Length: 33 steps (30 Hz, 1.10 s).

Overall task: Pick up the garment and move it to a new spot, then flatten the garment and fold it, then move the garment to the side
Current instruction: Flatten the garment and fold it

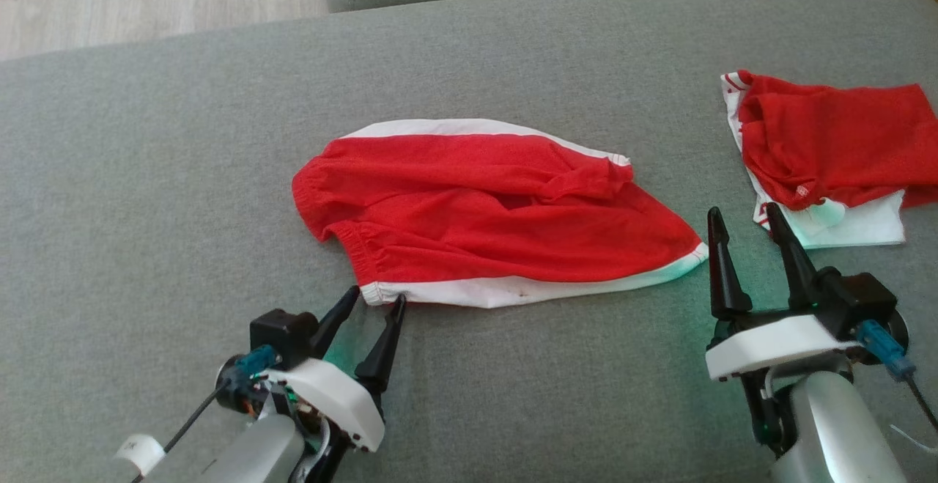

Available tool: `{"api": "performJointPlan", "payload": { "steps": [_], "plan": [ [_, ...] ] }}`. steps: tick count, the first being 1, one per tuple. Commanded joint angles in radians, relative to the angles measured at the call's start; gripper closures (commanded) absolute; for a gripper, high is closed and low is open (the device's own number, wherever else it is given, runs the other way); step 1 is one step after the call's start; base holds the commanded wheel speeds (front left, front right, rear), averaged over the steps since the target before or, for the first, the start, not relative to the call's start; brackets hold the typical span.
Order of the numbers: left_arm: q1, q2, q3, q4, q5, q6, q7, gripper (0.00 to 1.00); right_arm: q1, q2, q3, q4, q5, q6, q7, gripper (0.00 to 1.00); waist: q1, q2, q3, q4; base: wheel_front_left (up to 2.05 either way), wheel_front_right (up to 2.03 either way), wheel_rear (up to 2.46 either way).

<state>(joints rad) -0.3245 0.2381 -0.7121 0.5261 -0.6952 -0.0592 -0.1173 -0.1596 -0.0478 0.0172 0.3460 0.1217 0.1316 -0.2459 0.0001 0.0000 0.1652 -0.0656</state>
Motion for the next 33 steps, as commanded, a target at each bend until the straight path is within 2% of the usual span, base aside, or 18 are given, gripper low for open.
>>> {"api": "performJointPlan", "payload": {
  "steps": [1, 4, 5, 6, 7, 18, 27, 33],
  "plan": [
    [-0.047, 0.009, 0.033, -0.013, -0.004, -0.005, -0.011, 0.00, -0.039, -0.002, 0.024, -0.034, 0.001, -0.001, -0.002, 0.00, -0.0001, 0.0000, 0.002, -0.003, 0.00, 0.00, 0.00],
    [-0.055, 0.007, 0.026, -0.004, -0.006, -0.015, -0.011, 0.00, -0.041, -0.002, 0.026, -0.033, 0.002, -0.001, -0.003, 0.00, -0.0001, 0.0000, 0.006, -0.009, 0.00, 0.00, 0.00],
    [-0.058, 0.007, 0.022, -0.002, -0.005, -0.018, -0.012, 0.08, -0.042, -0.002, 0.026, -0.032, 0.002, -0.001, -0.004, 0.00, -0.0001, 0.0000, 0.007, -0.010, 0.00, 0.00, 0.00],
    [-0.058, 0.007, 0.022, -0.002, -0.005, -0.018, -0.012, 0.08, -0.042, -0.002, 0.026, -0.032, 0.002, -0.001, -0.004, 0.00, -0.0001, 0.0000, 0.007, -0.010, 0.00, 0.00, 0.00],
    [-0.062, 0.008, 0.015, 0.002, 0.000, -0.023, -0.016, 1.00, -0.044, -0.002, 0.026, -0.029, 0.002, -0.001, -0.004, 0.00, -0.0001, 0.0000, 0.008, -0.012, 0.00, 0.00, 0.00],
    [-0.076, 0.032, -0.001, -0.005, 0.056, 0.005, -0.075, 1.00, -0.031, -0.002, 0.022, -0.001, -0.012, -0.001, 0.007, 0.00, -0.0001, 0.0000, -0.002, -0.003, 0.00, 0.00, 0.00],
    [-0.057, 0.056, 0.003, -0.041, 0.089, 0.050, -0.109, 1.00, -0.003, -0.002, 0.031, 0.045, -0.008, -0.001, 0.089, 0.00, -0.0001, 0.0000, -0.024, 0.005, 0.00, 0.00, 0.00],
    [-0.047, 0.064, -0.006, -0.058, 0.102, 0.063, -0.114, 1.00, 0.000, -0.002, 0.036, 0.092, 0.025, -0.001, 0.165, 0.00, -0.0001, 0.0000, -0.032, 0.013, 0.00, 0.00, 0.00]
  ]
}}
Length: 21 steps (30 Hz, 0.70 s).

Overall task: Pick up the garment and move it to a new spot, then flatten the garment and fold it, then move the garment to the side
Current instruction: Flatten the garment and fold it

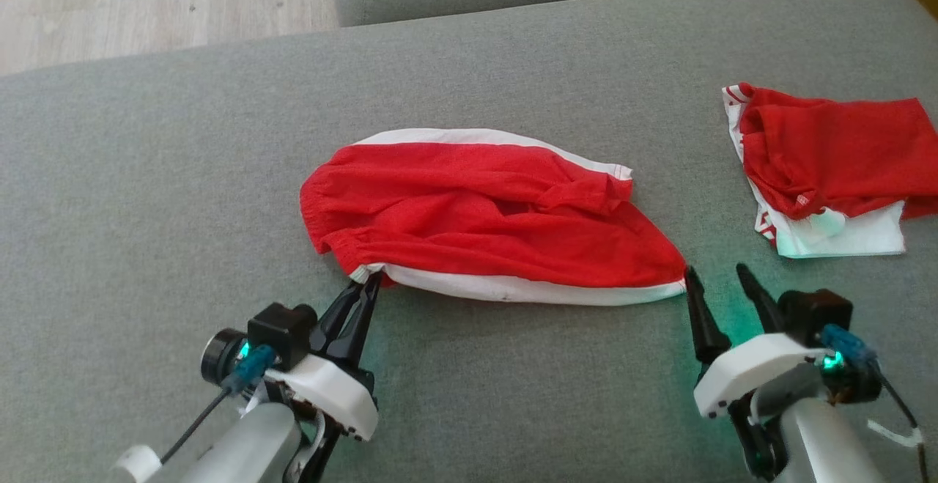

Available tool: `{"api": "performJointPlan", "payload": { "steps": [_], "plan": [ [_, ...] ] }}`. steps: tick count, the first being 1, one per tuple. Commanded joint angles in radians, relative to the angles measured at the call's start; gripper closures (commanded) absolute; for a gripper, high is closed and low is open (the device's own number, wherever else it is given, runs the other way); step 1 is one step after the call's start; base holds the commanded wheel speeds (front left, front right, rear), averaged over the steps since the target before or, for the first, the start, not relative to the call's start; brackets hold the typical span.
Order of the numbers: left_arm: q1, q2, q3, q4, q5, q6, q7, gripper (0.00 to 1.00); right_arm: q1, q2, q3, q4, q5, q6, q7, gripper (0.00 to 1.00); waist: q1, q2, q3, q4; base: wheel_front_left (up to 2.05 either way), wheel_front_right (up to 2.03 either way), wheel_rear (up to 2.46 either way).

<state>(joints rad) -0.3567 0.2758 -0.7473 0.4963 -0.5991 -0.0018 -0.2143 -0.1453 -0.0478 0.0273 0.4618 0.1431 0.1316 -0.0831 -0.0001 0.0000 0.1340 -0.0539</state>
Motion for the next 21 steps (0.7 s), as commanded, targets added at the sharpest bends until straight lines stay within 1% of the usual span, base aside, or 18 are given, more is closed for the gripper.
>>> {"api": "performJointPlan", "payload": {
  "steps": [1, 7, 21],
  "plan": [
    [-0.013, 0.027, 0.027, -0.031, 0.007, 0.008, -0.017, 1.00, -0.014, -0.002, 0.027, -0.016, 0.007, -0.001, 0.014, 0.00, 0.0001, 0.0000, -0.001, 0.002, 0.00, 0.00, 0.00],
    [-0.013, 0.031, 0.017, -0.044, 0.012, 0.013, -0.012, 1.00, -0.022, -0.002, 0.030, 0.025, 0.033, -0.001, 0.056, 0.00, 0.0001, 0.0000, 0.003, 0.007, 0.00, 0.00, 0.00],
    [-0.029, 0.035, -0.005, -0.060, 0.023, 0.019, 0.001, 1.00, -0.077, -0.002, 0.060, 0.122, 0.092, -0.001, 0.063, 0.00, 0.0001, 0.0000, 0.024, 0.031, 0.00, 0.00, 0.00]
  ]
}}
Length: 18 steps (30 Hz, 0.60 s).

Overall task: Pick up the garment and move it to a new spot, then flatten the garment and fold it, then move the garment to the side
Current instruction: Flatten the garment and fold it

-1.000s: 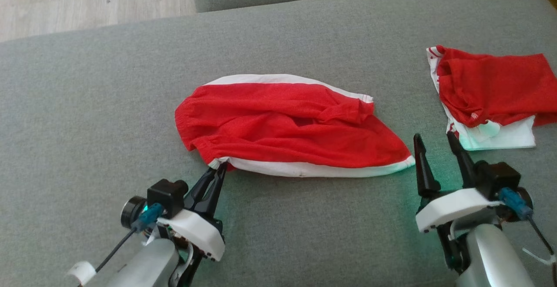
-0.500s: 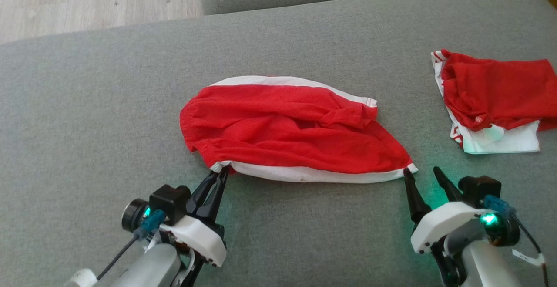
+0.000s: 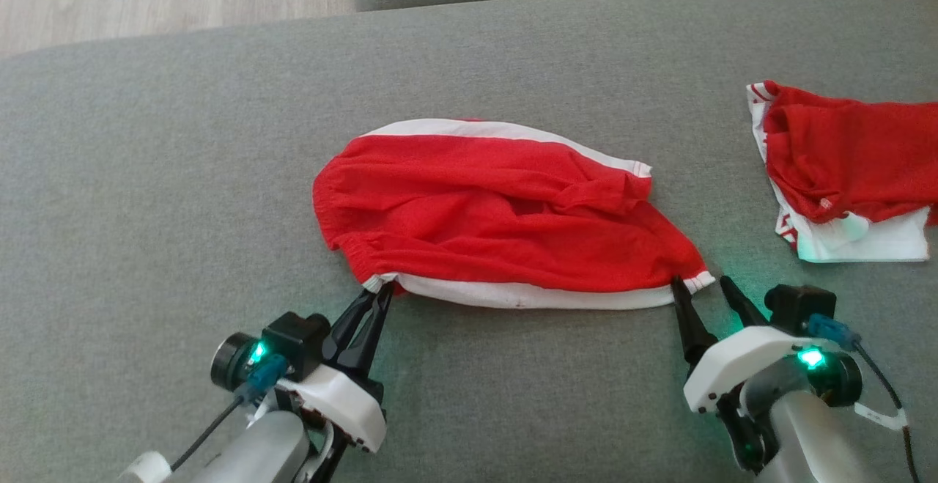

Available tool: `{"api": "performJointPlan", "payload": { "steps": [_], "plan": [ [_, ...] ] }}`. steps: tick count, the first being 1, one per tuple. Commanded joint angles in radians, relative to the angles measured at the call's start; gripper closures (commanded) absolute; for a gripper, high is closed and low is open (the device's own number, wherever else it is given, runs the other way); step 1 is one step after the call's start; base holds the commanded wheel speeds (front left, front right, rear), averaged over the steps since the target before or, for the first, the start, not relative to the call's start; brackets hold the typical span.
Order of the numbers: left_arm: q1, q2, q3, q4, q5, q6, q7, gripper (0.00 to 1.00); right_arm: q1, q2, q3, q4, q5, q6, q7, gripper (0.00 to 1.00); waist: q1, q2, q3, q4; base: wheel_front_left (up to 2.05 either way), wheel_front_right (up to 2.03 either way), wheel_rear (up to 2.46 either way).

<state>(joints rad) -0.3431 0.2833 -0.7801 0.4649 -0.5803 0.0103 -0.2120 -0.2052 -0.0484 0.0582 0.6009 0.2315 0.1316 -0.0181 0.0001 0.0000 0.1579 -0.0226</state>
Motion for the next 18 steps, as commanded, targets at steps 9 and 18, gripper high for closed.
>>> {"api": "performJointPlan", "payload": {
  "steps": [9, 18],
  "plan": [
    [-0.043, 0.033, 0.019, -0.022, 0.002, 0.011, 0.006, 1.00, -0.055, -0.002, 0.053, 0.035, 0.012, -0.001, -0.040, 0.00, -0.0001, 0.0000, -0.001, 0.009, 0.00, 0.00, 0.00],
    [-0.039, 0.052, 0.016, -0.014, 0.006, 0.025, 0.006, 1.00, -0.070, -0.002, 0.066, 0.003, -0.034, -0.001, -0.134, 1.00, -0.0001, 0.0000, -0.034, 0.002, 0.00, 0.00, 0.00]
  ]
}}
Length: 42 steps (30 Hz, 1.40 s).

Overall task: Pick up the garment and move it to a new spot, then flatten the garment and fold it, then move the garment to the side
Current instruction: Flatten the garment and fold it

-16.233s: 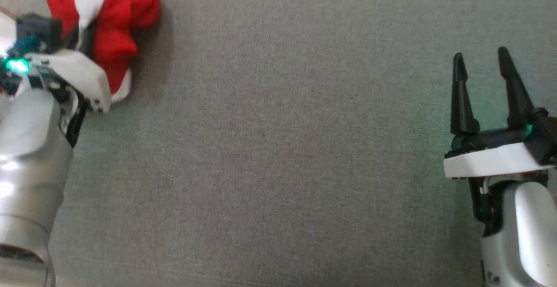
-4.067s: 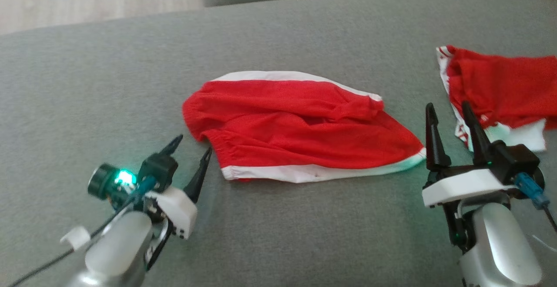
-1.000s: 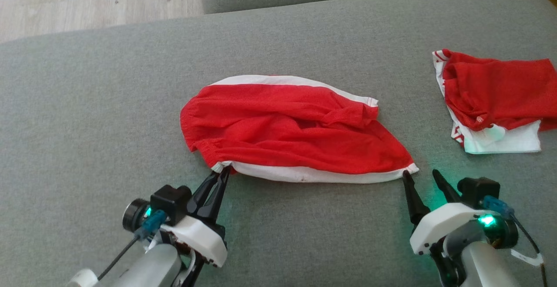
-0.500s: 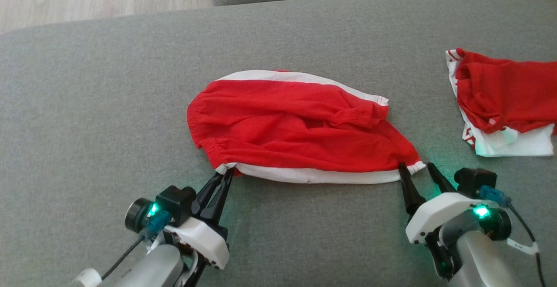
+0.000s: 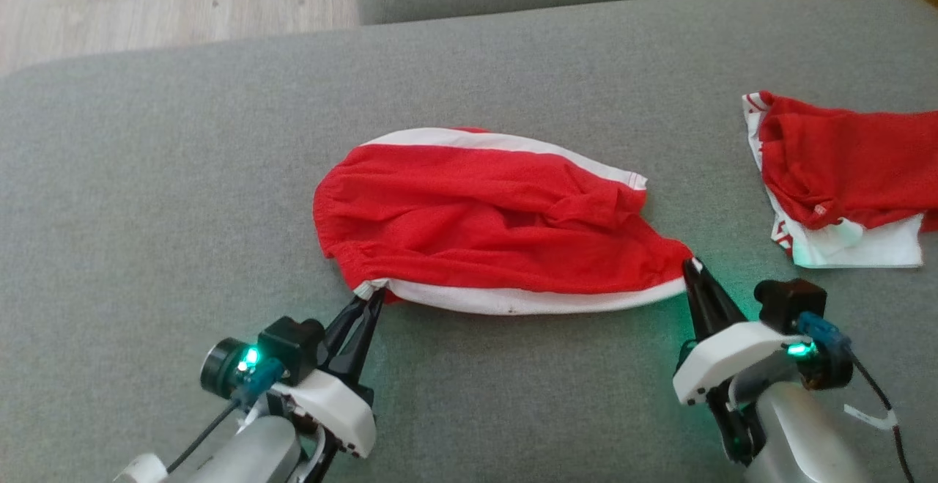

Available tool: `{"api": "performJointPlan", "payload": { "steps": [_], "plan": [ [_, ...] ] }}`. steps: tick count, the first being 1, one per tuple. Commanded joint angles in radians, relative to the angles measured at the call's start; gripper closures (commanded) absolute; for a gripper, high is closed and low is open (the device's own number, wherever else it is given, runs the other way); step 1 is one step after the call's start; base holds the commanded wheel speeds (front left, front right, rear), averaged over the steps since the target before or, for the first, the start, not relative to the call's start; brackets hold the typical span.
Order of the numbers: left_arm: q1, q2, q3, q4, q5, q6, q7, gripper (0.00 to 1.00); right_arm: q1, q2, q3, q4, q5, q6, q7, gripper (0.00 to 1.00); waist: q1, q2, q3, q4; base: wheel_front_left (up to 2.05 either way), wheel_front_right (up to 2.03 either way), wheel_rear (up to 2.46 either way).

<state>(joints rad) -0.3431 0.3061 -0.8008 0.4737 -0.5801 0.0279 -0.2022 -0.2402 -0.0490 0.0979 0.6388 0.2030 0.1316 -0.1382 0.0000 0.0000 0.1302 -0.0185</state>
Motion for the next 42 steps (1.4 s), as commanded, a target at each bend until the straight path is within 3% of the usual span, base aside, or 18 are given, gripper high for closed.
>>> {"api": "performJointPlan", "payload": {
  "steps": [1, 9, 17, 26, 36, 42],
  "plan": [
    [-0.038, 0.033, 0.038, -0.024, 0.006, 0.009, -0.005, 1.00, -0.035, -0.001, 0.028, -0.045, -0.005, -0.001, -0.018, 1.00, 0.0000, 0.0000, -0.014, -0.003, 0.00, 0.00, 0.00],
    [-0.077, 0.106, 0.042, -0.105, 0.031, 0.014, 0.025, 1.00, -0.070, -0.001, 0.043, -0.207, -0.014, -0.001, -0.003, 1.00, 0.0000, 0.0000, -0.086, -0.010, 0.00, 0.00, 0.00],
    [-0.301, 0.238, 0.078, -0.253, 0.075, -0.026, 0.185, 1.00, -0.226, -0.014, 0.043, -0.415, -0.025, -0.001, 0.099, 1.00, 0.0000, 0.0000, -0.161, -0.013, 0.00, 0.00, 0.00],
    [-0.504, 0.268, 0.113, -0.296, 0.085, -0.057, 0.289, 1.00, -0.400, -0.003, -0.020, -0.479, -0.073, -0.001, 0.157, 1.00, 0.0000, 0.0000, -0.207, -0.028, 0.00, 0.00, 0.00],
    [-0.416, 0.318, 0.124, -0.482, 0.019, -0.020, 0.370, 1.00, -0.312, -0.001, -0.049, -0.614, -0.081, -0.001, 0.238, 1.00, 0.0000, 0.0000, -0.229, -0.033, 0.00, 0.00, 0.00],
    [-0.384, 0.370, 0.155, -0.625, -0.015, 0.021, 0.434, 1.00, -0.275, -0.001, -0.070, -0.711, -0.110, -0.001, 0.316, 1.00, 0.0000, 0.0000, -0.189, -0.032, 0.00, 0.00, 0.00]
  ]
}}
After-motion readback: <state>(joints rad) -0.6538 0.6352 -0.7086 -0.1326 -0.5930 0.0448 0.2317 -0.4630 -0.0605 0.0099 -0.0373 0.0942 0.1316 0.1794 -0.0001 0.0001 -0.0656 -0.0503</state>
